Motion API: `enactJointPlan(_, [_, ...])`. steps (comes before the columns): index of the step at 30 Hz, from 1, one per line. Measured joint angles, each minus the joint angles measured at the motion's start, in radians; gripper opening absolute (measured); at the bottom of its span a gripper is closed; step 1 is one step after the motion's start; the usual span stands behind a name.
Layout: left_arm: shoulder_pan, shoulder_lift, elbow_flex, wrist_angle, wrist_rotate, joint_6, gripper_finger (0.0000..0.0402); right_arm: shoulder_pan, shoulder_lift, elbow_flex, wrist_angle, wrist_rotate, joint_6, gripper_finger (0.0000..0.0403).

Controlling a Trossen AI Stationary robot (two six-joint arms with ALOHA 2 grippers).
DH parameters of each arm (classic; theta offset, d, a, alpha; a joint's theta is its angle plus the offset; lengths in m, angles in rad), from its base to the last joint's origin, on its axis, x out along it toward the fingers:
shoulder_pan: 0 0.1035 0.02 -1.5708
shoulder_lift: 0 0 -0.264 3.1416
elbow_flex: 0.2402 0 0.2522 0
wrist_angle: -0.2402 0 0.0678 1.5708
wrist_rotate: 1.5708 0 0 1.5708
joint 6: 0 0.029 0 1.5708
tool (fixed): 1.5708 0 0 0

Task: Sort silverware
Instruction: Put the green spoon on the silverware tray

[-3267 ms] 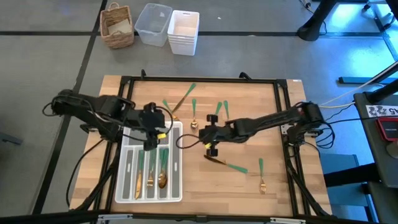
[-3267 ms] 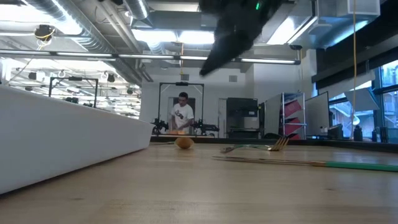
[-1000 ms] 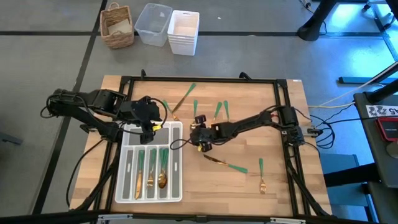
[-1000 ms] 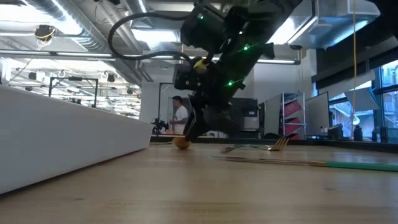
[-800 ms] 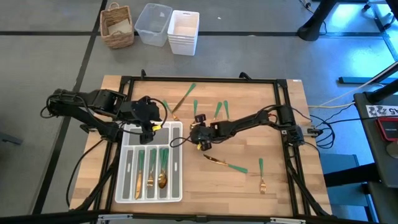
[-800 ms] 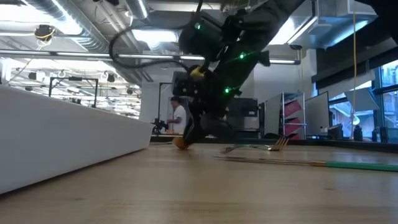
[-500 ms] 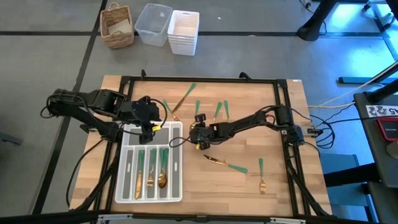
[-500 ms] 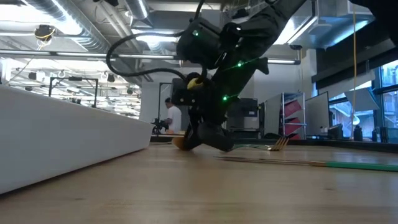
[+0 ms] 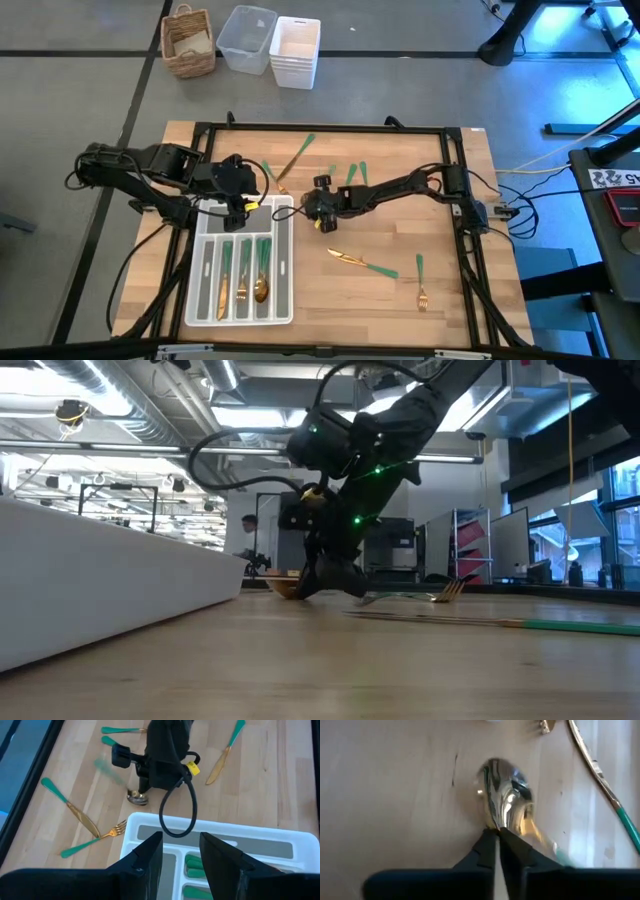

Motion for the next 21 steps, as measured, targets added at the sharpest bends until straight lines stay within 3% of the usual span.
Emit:
enactJointPlan(14, [0.000, 0.000, -0.001, 0.001, 0.000, -0.027, 0.0122, 0.003, 0.000, 0.000, -0.002, 0.026, 0.003, 0.0005])
enactJointPlan(21, [0.000, 0.000, -0.065, 0.003, -0.001, -0.057, 0.0122, 0.003, 0.003, 0.027, -0.007, 0.037, 0.003, 0.0013])
